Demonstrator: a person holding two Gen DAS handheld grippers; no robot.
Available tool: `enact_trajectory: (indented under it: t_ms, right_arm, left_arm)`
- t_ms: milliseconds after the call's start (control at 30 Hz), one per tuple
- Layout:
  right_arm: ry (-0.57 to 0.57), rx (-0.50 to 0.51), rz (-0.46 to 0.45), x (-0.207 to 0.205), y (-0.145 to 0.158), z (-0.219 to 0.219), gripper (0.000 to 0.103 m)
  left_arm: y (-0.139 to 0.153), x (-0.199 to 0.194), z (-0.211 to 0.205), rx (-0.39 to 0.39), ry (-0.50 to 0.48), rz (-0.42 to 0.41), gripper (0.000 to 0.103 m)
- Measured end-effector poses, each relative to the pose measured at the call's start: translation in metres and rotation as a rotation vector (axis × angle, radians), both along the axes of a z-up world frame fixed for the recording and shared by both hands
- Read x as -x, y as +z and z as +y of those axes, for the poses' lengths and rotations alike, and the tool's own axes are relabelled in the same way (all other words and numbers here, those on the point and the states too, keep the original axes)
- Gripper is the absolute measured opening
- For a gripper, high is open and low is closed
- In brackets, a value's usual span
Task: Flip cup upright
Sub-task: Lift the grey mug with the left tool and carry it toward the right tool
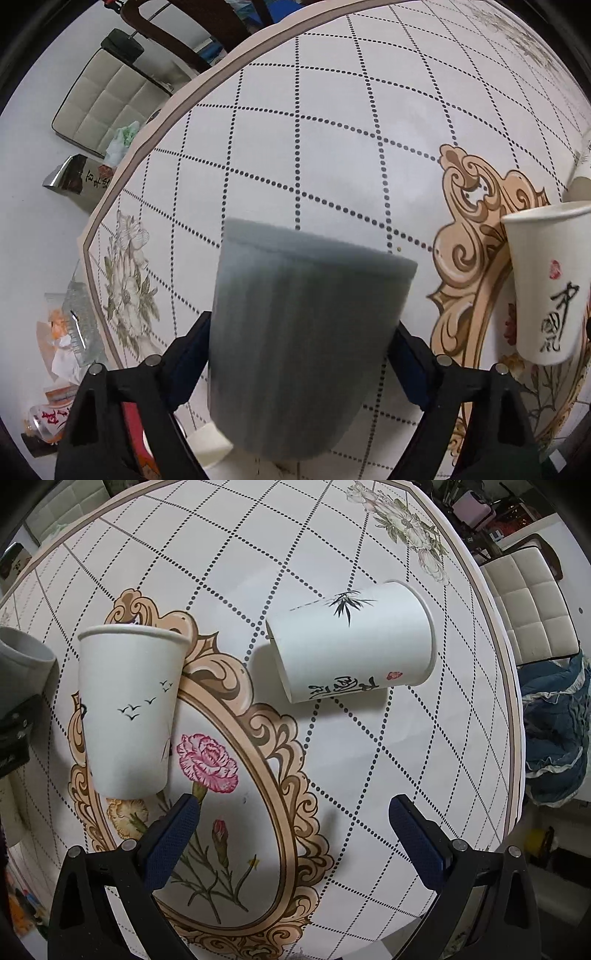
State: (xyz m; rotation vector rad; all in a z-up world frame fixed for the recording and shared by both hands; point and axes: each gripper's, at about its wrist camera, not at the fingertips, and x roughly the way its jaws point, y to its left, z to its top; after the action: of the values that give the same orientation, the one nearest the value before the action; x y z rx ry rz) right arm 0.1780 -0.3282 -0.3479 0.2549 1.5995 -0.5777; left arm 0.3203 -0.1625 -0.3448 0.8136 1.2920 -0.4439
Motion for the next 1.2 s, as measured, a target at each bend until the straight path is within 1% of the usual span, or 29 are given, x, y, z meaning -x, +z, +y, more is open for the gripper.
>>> enact_trajectory:
  t_ms: [167, 367, 700, 933, 1067, 1200]
  right_arm:
    - [0.0, 0.003, 0.007, -0.004, -0.004, -0.007, 0.103]
    - [0.005, 0.004, 0.007, -0.003, -0.002, -0.013, 0.103]
    - [0.007, 0.024, -0.008, 0.006, 0.015, -0.011, 0.103]
    - [0.008, 0.042, -0.039, 0.015, 0.035, -0.009, 0.103]
    - [0.011, 0.042, -0.06, 0.026, 0.045, -0.007, 0.103]
    - [0.045, 0.037, -0.081, 0.042, 0.055, -0.002, 0.103]
  left_arm:
    - [0.0, -0.005, 0.001, 0.019, -0.001, -0.021, 0.084]
    - [0.004, -0.006, 0.005, 0.031, 0.029, -0.029, 0.084]
    - [0.031, 0.01, 0.013, 0.087, 0.092, -0.064, 0.084]
    - [0.062, 0.033, 0.022, 0.142, 0.161, -0.075, 0.084]
    - [0.08, 0.056, 0.032, 0.164, 0.225, -0.065, 0.084]
    - [0.092, 0.08, 0.043, 0.175, 0.303, -0.053, 0.084]
